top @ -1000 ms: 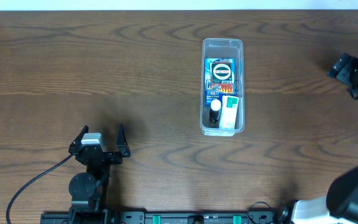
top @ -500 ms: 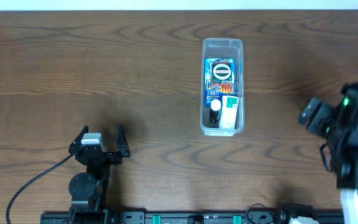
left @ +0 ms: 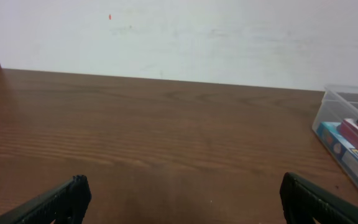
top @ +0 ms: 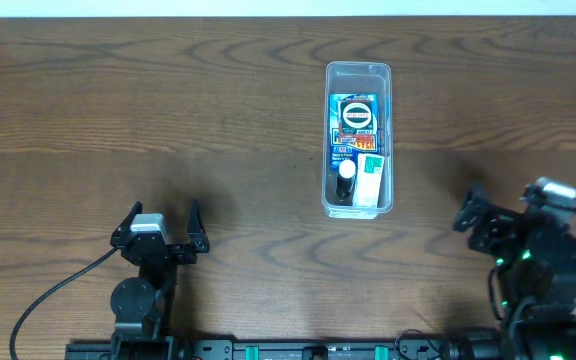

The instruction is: Pack container

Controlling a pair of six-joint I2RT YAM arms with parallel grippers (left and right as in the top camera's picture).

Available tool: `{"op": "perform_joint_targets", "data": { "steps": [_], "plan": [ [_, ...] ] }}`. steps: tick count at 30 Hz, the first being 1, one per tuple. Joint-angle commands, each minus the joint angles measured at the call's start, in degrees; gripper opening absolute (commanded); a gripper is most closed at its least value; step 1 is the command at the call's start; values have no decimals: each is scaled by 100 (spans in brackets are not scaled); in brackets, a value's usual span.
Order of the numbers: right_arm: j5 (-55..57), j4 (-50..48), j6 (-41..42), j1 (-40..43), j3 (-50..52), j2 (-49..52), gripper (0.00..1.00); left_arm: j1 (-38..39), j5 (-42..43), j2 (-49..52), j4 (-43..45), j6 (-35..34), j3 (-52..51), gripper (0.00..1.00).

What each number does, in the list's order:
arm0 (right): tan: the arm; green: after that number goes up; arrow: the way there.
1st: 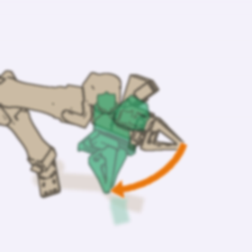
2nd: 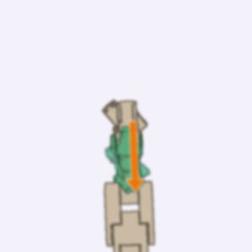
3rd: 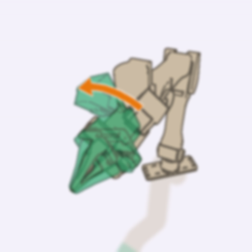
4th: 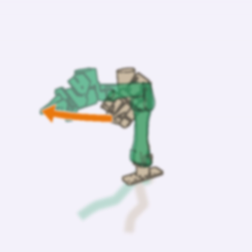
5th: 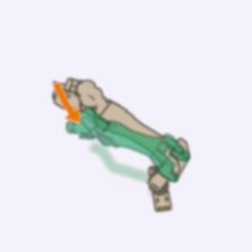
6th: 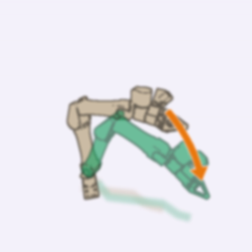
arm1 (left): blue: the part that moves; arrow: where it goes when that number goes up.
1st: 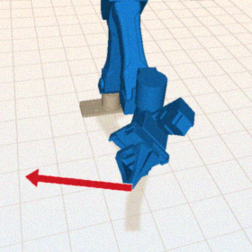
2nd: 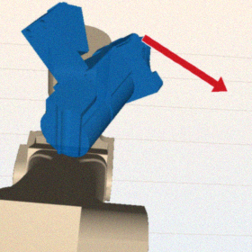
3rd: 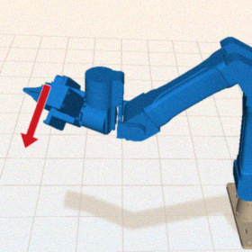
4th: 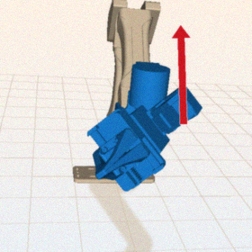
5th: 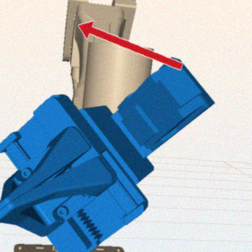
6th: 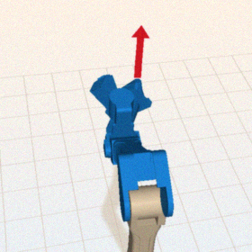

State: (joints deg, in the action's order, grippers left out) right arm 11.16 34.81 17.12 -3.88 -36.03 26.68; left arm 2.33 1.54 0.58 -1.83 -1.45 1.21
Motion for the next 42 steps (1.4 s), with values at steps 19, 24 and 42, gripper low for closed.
{"op": "perform_joint_targets", "data": {
  "steps": [19,24,42],
  "plan": [
    [-1051,-3410,-651,-164,3528,-2391,99,-33,-66,-35,-223,37,-98,98],
    [-988,-3346,-651,-26,3574,-2608,99,-33,-68,-35,-223,37,-98,98],
    [-994,-3058,-758,136,3571,-2636,99,-33,-66,-35,-223,37,-98,98]
  ]
}}
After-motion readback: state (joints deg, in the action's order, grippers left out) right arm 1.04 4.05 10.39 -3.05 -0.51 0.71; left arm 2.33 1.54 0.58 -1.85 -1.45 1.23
